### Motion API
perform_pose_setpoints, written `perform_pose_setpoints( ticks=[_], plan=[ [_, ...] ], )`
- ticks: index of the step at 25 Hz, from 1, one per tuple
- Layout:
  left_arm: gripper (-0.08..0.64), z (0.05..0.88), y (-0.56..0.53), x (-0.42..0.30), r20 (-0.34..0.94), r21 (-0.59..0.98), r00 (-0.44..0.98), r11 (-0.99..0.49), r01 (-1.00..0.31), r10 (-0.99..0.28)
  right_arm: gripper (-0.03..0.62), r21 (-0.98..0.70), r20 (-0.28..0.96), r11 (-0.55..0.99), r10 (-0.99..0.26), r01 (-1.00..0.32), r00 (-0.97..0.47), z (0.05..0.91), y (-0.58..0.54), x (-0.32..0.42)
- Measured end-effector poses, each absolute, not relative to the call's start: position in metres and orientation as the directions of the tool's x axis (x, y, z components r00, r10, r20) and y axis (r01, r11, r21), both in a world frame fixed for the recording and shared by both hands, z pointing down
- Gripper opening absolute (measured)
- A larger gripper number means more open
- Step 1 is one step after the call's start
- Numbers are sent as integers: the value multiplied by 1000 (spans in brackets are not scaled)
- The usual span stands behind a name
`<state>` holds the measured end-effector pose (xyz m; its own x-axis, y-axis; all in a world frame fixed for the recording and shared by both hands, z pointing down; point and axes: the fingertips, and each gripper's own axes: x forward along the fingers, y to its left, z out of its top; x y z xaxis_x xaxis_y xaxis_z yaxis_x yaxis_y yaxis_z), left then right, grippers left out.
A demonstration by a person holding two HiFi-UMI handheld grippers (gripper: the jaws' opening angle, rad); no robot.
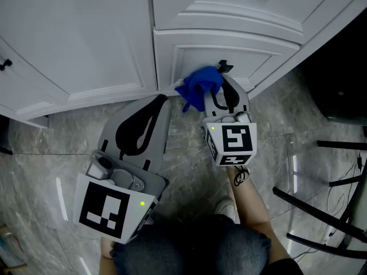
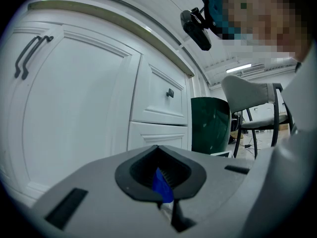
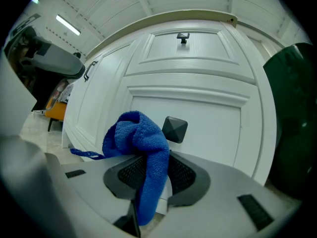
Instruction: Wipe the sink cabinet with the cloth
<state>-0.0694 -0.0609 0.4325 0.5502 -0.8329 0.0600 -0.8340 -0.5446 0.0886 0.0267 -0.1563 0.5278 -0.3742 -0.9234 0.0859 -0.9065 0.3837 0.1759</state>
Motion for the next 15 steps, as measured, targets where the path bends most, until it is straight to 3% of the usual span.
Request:
perform_pose_setpoints(
  ticks=[15],
  plan=[
    [3,437,-57,-61,83,85,590,-584,-807,-803,117,168,95,336,-941,-927,-324,531,-159,53]
  ],
)
